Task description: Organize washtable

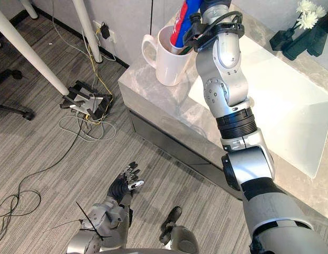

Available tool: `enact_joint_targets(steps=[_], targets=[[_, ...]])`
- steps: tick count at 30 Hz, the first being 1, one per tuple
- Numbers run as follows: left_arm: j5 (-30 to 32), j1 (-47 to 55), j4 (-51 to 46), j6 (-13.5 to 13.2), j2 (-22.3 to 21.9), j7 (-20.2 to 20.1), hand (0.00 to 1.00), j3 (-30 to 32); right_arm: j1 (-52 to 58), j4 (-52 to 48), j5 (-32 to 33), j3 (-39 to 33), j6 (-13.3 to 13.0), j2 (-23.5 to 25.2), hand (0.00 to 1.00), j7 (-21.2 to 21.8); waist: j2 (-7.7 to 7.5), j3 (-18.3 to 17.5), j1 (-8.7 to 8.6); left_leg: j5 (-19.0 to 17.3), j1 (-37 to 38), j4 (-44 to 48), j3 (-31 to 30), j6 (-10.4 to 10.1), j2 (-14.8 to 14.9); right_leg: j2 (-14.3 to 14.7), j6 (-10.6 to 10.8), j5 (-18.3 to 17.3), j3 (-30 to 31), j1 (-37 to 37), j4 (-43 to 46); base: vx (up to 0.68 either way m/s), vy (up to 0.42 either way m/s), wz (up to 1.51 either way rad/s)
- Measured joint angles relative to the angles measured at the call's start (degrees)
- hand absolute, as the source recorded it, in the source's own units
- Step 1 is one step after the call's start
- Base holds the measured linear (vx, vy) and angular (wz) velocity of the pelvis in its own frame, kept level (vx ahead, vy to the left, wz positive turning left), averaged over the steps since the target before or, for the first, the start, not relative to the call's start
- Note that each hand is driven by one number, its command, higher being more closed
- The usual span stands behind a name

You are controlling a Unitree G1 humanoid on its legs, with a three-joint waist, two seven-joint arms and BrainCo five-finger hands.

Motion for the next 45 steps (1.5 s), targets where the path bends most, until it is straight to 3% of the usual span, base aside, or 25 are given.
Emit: enact_joint_targets(steps=[2, 3, 18, 29, 38, 45], targets=[[0.02, 0.0, 0.02, 0.0, 0.02, 0.02, 0.0, 0.0, 0.54, 0.0, -0.07, 0.0, 0.04, 0.03, 1.0, 0.0, 0.0, 0.09, -0.01, -0.19, 0.0, -0.02, -0.01, -0.25, 0.01, 0.0, 0.0, 0.0, 0.0, 0.0, 0.03, 0.0, 0.0, 0.0], [0.02, -0.01, 0.02, 0.0, 0.04, 0.02, 0.0, 0.0, 0.55, -0.01, -0.22, 0.0, 0.06, 0.08, 0.0, 0.0, -0.01, 0.36, -0.07, -0.21, 0.0, -0.03, -0.01, -0.27, 0.04, 0.02, 0.0, 0.0, 0.0, 0.0, 0.04, 0.0, 0.0, 0.0], [0.08, -0.01, 0.05, 0.0, 0.13, 0.02, 0.0, 0.01, 1.11, -0.07, -1.1, -0.09, 1.04, 0.07, 0.0, 1.0, -0.02, 1.18, -0.05, 0.01, 0.11, 0.04, 1.45, -0.03, 0.59, 0.26, -0.27, 0.2, 1.17, -0.84, 0.08, 0.0, 0.0, -0.04], [0.07, -0.02, 0.67, -0.01, 0.06, 0.02, 0.0, 0.02, 1.07, -0.53, -1.13, -0.72, 1.05, -0.26, 0.0, 0.92, -0.03, 1.17, -1.04, 0.02, 0.61, 0.03, 1.58, -0.02, 0.64, 0.25, -0.3, 0.21, 1.5, -0.73, 0.08, 0.0, 0.0, -0.01], [0.22, 0.0, 2.16, 0.01, -0.11, 0.01, 0.0, 0.05, -0.84, -2.32, -0.99, -5.06, 0.31, -1.34, 0.0, 0.35, 0.03, 0.91, -1.09, 0.0, 1.99, -0.02, 1.62, -0.04, 0.6, 0.3, -0.31, 0.2, 1.43, 0.98, -0.33, 0.0, 0.0, 0.0], [0.21, 0.1, 2.62, 0.01, -0.09, -0.02, 0.0, 0.12, -4.75, -2.32, 0.27, -6.88, -0.93, -2.73, 0.0, -0.46, 0.0, -2.54, -1.08, 0.02, 2.42, 0.05, 2.08, -0.02, 0.54, 0.31, -0.3, 0.22, 1.46, 1.42, -1.01, 0.0, 0.0, 0.0]])
